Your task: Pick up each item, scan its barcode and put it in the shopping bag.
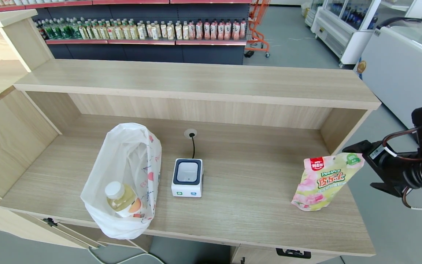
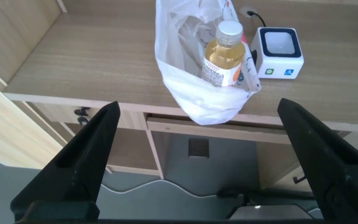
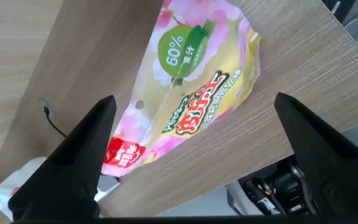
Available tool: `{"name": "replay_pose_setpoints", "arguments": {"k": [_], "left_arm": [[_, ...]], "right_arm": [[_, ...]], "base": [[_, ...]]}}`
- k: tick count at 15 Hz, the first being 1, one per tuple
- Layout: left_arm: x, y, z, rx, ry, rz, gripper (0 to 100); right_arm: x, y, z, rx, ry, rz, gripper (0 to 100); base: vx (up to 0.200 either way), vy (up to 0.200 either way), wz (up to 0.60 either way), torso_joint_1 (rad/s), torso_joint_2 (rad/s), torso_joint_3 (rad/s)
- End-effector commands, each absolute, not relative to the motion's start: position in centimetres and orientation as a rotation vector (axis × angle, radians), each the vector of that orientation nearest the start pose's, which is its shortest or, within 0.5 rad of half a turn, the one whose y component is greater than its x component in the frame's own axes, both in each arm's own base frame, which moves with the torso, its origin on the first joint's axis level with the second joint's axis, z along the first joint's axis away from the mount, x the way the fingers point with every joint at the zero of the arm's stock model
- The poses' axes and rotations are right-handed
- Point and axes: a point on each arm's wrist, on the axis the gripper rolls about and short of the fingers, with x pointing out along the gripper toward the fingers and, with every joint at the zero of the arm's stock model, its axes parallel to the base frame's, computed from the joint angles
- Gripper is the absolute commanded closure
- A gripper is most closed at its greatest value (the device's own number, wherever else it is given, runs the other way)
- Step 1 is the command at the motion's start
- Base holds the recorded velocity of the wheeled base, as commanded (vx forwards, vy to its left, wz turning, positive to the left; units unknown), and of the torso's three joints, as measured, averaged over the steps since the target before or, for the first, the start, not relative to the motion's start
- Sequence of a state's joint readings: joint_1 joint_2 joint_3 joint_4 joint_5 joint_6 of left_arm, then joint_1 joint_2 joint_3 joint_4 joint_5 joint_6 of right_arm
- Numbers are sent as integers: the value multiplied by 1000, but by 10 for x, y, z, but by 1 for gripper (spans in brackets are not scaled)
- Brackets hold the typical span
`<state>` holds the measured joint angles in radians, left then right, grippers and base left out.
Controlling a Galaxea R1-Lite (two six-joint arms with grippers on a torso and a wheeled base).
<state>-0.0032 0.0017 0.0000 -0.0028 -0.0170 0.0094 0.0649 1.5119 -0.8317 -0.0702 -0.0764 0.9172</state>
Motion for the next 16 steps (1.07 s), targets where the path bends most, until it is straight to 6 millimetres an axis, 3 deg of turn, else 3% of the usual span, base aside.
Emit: {"name": "replay_pose_setpoints", "arguments": {"k": [1,7,8,11,14,15,16], "left_arm": [[-23,0,76,9,-2,-20,0],[-23,0,76,9,-2,-20,0],[-23,0,76,9,-2,-20,0],[-23,0,76,9,-2,-20,0],[-23,0,76,9,-2,-20,0],[-23,0,76,9,-2,-20,0],[-23,0,76,9,-2,-20,0]], "right_arm": [[250,16,187,843,566,-287,0],[301,16,140,838,610,-322,0],[313,17,124,833,651,-343,0],[321,18,92,809,729,-381,0],[330,19,80,773,715,-358,0],[329,21,75,725,737,-343,100],[329,24,73,707,732,-330,100]], "base": [[0,0,0,0,0,0],[0,0,0,0,0,0],[0,0,0,0,0,0],[0,0,0,0,0,0],[0,0,0,0,0,0],[0,0,0,0,0,0],[0,0,0,0,0,0]]}}
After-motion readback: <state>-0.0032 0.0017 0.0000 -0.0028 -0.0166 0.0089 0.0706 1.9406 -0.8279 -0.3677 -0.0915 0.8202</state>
